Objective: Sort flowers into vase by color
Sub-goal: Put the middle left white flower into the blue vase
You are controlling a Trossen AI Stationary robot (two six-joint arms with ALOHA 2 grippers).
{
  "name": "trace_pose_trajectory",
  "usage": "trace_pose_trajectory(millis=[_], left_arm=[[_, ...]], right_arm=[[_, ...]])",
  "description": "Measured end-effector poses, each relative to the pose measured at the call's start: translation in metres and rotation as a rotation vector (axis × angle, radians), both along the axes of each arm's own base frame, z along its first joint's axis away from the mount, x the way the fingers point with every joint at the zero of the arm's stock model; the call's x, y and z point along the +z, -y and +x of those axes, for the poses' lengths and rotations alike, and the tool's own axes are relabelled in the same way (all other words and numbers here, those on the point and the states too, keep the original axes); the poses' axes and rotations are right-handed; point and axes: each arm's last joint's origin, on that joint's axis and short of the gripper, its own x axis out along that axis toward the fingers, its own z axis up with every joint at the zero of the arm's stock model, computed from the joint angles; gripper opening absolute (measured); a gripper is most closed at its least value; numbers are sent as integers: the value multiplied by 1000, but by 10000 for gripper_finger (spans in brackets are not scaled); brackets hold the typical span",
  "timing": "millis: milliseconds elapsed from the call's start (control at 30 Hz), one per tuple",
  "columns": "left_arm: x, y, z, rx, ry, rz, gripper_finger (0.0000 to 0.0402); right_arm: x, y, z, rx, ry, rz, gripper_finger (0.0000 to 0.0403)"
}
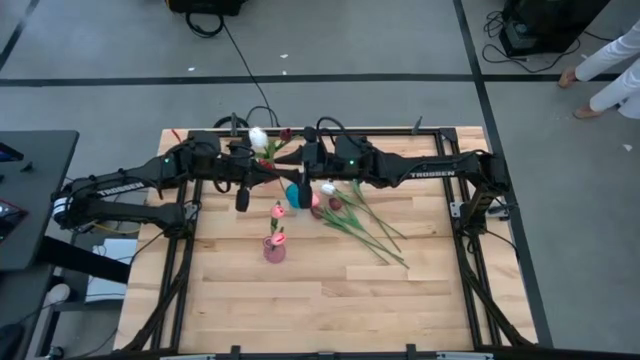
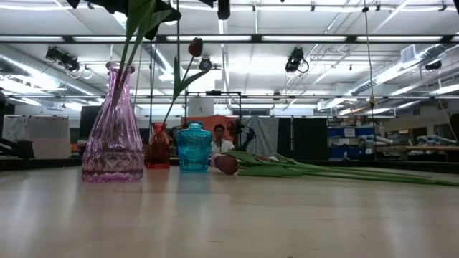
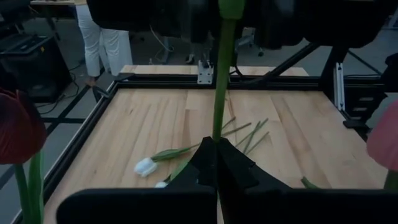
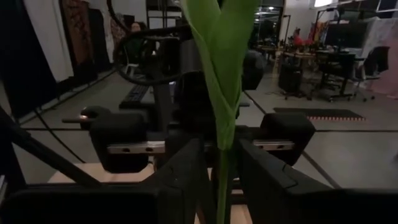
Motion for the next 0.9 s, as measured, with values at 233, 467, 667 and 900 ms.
trace_pose_trajectory(millis=[233, 467, 667, 900], left_arm=[[0, 0, 0, -8, 2, 20, 0], [1, -1, 2, -9, 15, 27, 0], [1, -1, 2, -8, 12, 26, 1], [3, 0, -2, 25, 23, 32, 70]], right_arm=[[1, 2, 2, -3, 31, 5, 114], [-6, 6, 7, -4, 30, 9, 96], [-6, 5, 7, 9, 33, -13, 23], [-4, 4, 2, 10, -6, -10, 15]])
